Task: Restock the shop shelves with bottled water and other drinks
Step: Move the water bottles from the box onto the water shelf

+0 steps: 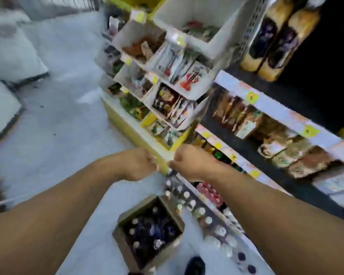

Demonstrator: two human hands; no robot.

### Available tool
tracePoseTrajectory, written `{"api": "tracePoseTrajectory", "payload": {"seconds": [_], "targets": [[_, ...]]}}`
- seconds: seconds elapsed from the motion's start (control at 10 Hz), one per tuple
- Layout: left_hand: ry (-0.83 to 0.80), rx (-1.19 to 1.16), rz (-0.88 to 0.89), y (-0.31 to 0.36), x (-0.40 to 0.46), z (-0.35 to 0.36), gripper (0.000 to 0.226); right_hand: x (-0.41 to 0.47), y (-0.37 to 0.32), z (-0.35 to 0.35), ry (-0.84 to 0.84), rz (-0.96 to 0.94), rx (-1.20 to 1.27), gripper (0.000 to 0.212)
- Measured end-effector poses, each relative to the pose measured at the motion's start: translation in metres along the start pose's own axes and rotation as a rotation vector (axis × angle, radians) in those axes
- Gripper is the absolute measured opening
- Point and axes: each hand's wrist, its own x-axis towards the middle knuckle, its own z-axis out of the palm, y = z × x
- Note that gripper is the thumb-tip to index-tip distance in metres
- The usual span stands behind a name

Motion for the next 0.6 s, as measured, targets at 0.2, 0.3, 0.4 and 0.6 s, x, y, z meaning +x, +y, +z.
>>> {"api": "tracePoseTrajectory", "payload": {"seconds": [0.2,0.3,0.4,0.6], "targets": [[-0.137,-0.31,-0.26,-0.15,0.093,0.144,0.016,0.133,0.022,0.23,-0.275,0.043,0.009,0.038],[-0.169,-0.334,-0.376,-0.207,0.129,0.222,0.025,0.177,0.047,0.333,-0.353,0.069,0.004,0.031],[-0.114,-0.389,-0.416,-0.262,0.169,0.306,0.029,0.209,0.067,0.418,-0.4,0.109,-0.009,0.016],[-0.015,-0.659,-0.441,-0.312,0.225,0.408,0.026,0.276,0.095,0.553,-0.375,0.093,-0.136,0.051]]}}
